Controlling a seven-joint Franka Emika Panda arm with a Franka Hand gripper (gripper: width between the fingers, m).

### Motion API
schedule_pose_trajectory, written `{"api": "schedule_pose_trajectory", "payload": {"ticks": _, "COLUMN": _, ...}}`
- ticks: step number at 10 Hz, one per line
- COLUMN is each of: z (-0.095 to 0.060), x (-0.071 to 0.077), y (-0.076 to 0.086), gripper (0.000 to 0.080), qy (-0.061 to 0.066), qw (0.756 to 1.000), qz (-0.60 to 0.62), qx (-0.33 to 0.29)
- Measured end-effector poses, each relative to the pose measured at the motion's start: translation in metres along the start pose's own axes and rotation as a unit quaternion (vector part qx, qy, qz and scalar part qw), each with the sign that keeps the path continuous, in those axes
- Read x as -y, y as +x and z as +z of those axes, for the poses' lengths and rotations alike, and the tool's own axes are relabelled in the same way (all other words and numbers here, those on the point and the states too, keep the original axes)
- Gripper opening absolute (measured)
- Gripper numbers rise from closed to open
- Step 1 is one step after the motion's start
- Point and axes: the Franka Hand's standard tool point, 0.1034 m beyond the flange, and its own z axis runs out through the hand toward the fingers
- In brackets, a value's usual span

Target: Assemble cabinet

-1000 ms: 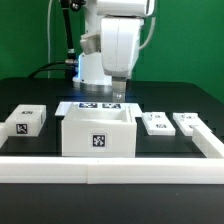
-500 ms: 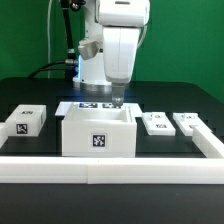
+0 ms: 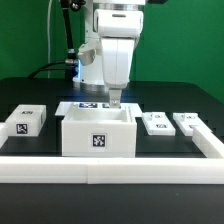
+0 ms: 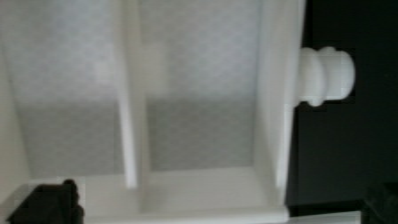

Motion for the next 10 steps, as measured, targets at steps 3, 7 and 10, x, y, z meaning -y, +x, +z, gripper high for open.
{"api": "schedule_pose_trajectory", "payload": {"ticks": 3, "z": 0.012, "x": 0.019, "y": 0.0, "gripper": 0.0798, "qy": 0.007, "qw": 1.0, "qz": 0.0, "qx": -0.001}}
{"api": "schedule_pose_trajectory", "payload": {"ticks": 7, "z": 0.035, "x": 0.029, "y": 0.001, "gripper": 0.0798, "qy": 0.02, "qw": 1.0, "qz": 0.001, "qx": -0.004}}
{"api": "schedule_pose_trajectory", "payload": {"ticks": 10, "z": 0.05, "x": 0.036, "y": -0.001, "gripper": 0.0798, "qy": 0.031, "qw": 0.999, "qz": 0.006, "qx": -0.006}}
